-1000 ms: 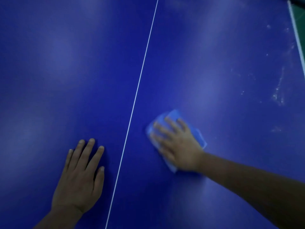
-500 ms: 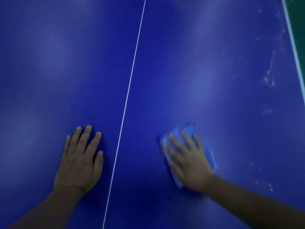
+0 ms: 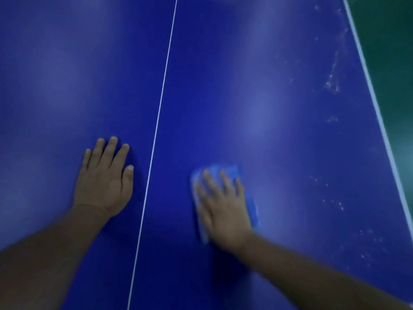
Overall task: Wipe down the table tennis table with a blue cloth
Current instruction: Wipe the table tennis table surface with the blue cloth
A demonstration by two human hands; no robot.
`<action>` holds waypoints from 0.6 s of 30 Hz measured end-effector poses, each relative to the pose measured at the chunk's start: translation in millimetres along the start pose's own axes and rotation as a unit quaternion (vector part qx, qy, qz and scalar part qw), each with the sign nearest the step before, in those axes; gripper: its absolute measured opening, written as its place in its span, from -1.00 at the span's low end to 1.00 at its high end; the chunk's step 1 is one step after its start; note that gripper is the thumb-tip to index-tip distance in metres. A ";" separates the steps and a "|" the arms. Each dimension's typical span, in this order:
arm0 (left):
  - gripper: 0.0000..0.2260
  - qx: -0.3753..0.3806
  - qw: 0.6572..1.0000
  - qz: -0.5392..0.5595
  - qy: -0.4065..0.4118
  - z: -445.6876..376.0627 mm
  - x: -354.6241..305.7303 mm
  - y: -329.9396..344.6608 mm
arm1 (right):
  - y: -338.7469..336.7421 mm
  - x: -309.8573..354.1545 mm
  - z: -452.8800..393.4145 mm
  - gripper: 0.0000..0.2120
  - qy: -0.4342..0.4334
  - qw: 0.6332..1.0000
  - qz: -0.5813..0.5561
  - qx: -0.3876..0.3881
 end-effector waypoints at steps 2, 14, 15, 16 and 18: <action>-0.38 0.007 1.000 -0.025 0.007 1.4 -2.5 -2.1 | 5.2 17.2 46.1 -0.51 -0.138 0.989 -0.011 0.054; -0.44 0.036 0.997 -0.007 0.062 163.4 6.2 -2.4 | -9.7 -18.5 11.0 -0.49 0.168 0.985 0.001 -0.036; -0.42 0.050 0.996 -0.012 0.067 174.1 6.7 1.7 | 0.6 22.2 41.9 -0.50 0.070 0.998 -0.004 -0.008; -0.41 0.062 0.995 -0.016 0.071 181.2 7.2 6.1 | 6.7 51.3 72.4 -0.52 -0.030 0.999 -0.011 0.013; -0.39 0.082 0.994 -0.016 0.072 187.6 8.9 12.8 | 6.1 50.3 101.7 -0.53 -0.170 0.984 -0.019 0.045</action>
Point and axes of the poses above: each hand's wrist, its own z-axis away from the middle knuckle, its own y-axis out of the palm, x = y × z, the point moved 8 cm from there along -z, towards the middle knuckle, and after that the axes turned 1 degree about y, right-handed, at the moved point
